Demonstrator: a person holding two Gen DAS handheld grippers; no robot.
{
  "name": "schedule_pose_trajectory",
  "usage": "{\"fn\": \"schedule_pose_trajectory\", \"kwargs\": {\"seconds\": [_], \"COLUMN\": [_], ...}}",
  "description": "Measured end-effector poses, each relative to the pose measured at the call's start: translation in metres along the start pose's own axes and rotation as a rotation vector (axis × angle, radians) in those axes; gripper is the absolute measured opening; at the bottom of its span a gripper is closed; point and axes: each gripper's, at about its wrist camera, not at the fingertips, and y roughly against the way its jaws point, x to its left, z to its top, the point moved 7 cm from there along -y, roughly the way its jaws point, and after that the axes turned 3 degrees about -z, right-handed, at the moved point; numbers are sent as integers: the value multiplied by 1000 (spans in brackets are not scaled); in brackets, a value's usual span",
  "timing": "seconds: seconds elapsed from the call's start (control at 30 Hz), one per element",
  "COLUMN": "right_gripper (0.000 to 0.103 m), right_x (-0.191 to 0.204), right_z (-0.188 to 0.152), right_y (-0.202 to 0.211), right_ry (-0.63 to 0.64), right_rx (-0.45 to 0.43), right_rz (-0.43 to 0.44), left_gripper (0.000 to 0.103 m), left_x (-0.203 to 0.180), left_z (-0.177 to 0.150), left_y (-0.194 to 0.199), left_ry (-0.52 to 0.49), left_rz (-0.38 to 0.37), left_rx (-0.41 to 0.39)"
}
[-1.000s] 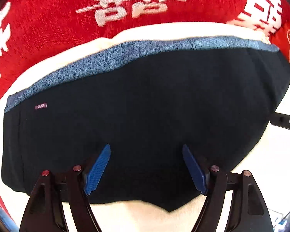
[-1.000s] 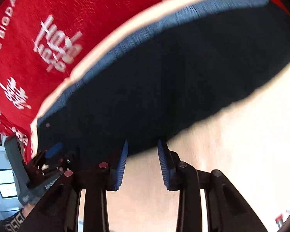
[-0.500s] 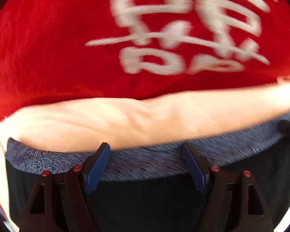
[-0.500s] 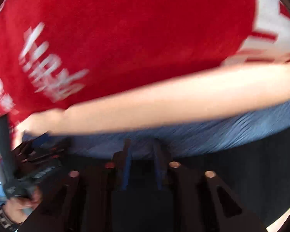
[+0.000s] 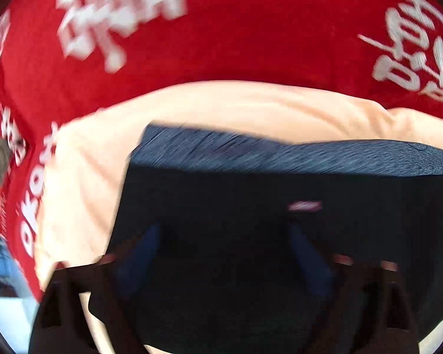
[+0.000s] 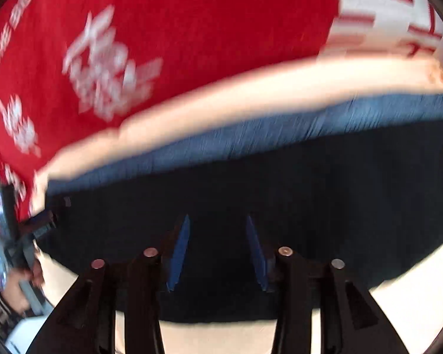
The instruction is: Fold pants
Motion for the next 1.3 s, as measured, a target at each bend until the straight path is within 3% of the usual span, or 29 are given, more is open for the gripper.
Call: {"fn": "schedule_pose_trajectory", "kwargs": {"seconds": [0.1,0.2,0.3,0.33,0.47,0.67,0.93,1.1,1.3], "right_gripper": [48,48,48,48,50,54,54,54,55], "right_x": [9,12,20,16,-1,-32,-119,-184,-226], "right_z": [-19,-34,-43,-49,-69,-88,-86,-76,-69], "right_y": [0,13,23,27,36,42,70,84,88], "right_ry": [5,22,2,-8,-85,-205,-364,-501,-577], "right_rx": [-43,-17,10,12,21,39,-22,-81,-115], "right_rz": [-14,-19,3,6,29,69,60,70,116], "left_gripper": [99,99,99,99,99,99,99,99,99], "left_x": [7,-5,-27,-38,-85,-175,-281,-333,-379], "left_z": [-19,-15,-11,-28,-20,-44,-57,-52,-41], "left_y": [3,12,28,32,50,70,84,91,92], "left_ry": [59,18,-31,-34,-110,-194,-271,-314,-340], "left_rz": [-40,0,-11,-23,-96,-208,-296,-290,-282], "left_rx": [45,62,47,46,37,68,88,74,64]}}
